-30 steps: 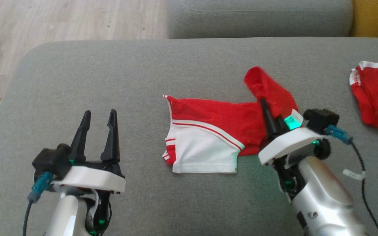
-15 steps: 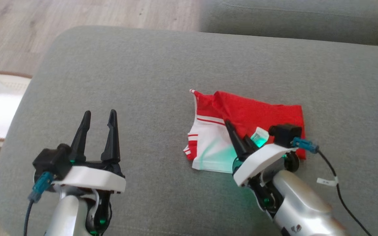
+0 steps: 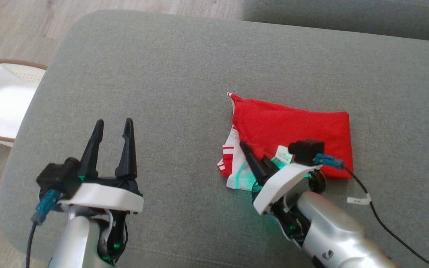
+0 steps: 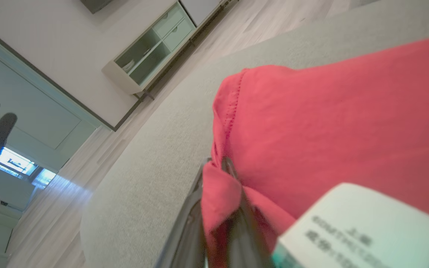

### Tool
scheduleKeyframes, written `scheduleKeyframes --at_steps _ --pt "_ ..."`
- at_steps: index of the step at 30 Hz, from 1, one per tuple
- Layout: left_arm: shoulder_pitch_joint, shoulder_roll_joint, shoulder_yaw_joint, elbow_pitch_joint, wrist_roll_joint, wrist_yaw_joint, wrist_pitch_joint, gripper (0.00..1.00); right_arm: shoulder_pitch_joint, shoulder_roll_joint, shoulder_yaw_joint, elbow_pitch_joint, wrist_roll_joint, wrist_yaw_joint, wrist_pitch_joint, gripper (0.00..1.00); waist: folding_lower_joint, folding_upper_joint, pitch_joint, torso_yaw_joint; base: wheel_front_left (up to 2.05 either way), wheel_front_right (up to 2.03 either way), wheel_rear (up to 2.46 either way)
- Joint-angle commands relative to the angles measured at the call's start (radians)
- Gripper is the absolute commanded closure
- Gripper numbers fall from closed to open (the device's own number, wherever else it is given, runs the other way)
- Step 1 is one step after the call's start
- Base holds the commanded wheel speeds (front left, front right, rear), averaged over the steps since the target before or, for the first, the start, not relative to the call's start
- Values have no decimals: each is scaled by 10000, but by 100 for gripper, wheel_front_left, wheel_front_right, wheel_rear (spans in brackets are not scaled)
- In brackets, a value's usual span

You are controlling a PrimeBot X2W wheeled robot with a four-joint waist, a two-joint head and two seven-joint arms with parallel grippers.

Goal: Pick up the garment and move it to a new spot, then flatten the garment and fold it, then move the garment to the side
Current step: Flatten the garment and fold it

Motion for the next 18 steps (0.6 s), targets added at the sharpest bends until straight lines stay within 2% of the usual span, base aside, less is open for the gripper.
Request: scheduleKeyframes --at_steps 1,4,8,12,16,18 --pt "-490 66 270 -346 -75 68 -51 0 -290 148 360 -251 189 67 -72 0 0 0 34 -11 0 0 0" --pt "-512 66 358 -306 -35 74 -51 0 -393 148 929 -442 582 67 -36 0 0 0 16 -130 0 0 0" --pt "-501 66 441 -279 10 61 -51 0 -707 148 1013 -293 781 67 -270 0 0 0 -89 -390 0 0 0" --pt "-472 66 535 -357 17 50 -51 0 -1114 148 475 175 596 67 -504 0 0 0 -223 -798 0 0 0" --pt "-447 66 570 -455 14 61 -51 0 -1400 148 -148 771 -102 67 -573 0 0 0 -298 -1117 0 0 0" --pt "-436 66 595 -527 -3 78 -51 0 -1596 148 -855 1085 -786 67 -585 0 0 0 -319 -1346 0 0 0"
